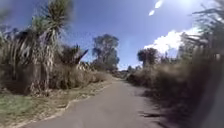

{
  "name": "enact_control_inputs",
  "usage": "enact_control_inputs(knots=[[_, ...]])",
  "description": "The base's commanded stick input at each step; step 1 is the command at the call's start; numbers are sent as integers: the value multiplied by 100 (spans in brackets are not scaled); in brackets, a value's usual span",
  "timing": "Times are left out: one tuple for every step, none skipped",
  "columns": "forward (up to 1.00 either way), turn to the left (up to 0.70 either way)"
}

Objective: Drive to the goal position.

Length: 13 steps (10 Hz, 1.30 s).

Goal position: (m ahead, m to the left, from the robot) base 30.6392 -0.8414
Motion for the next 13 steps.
enact_control_inputs(knots=[[100, 0], [100, 0], [100, 0], [100, 0], [100, 0], [100, 0], [100, 0], [100, 0], [100, 0], [100, 0], [100, 0], [100, 0], [100, 0]])
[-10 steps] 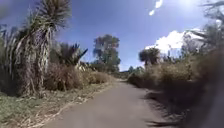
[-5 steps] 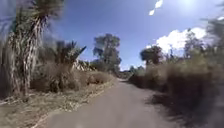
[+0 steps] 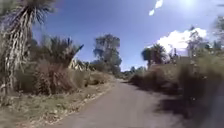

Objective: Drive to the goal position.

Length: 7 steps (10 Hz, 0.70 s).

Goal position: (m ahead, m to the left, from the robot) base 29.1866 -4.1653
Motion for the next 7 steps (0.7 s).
enact_control_inputs(knots=[[100, 0], [100, 0], [100, 0], [100, 0], [100, 0], [100, 0], [100, 0]])
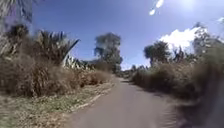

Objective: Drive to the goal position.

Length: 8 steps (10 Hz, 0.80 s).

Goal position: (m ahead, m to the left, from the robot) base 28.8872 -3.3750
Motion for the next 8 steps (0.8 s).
enact_control_inputs(knots=[[100, 0], [100, 0], [100, 0], [100, 0], [100, 0], [100, 0], [0, 0], [0, 0]])
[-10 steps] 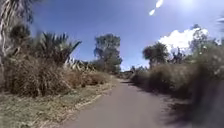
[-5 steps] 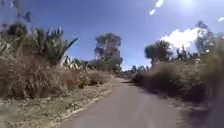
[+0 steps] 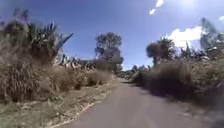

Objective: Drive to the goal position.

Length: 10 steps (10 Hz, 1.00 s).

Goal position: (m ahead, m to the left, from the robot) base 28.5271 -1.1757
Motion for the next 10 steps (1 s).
enact_control_inputs(knots=[[0, 0], [0, 0], [0, 0], [0, 0], [0, 0], [0, 0], [0, 0], [28, 0], [62, 0], [97, 0]])
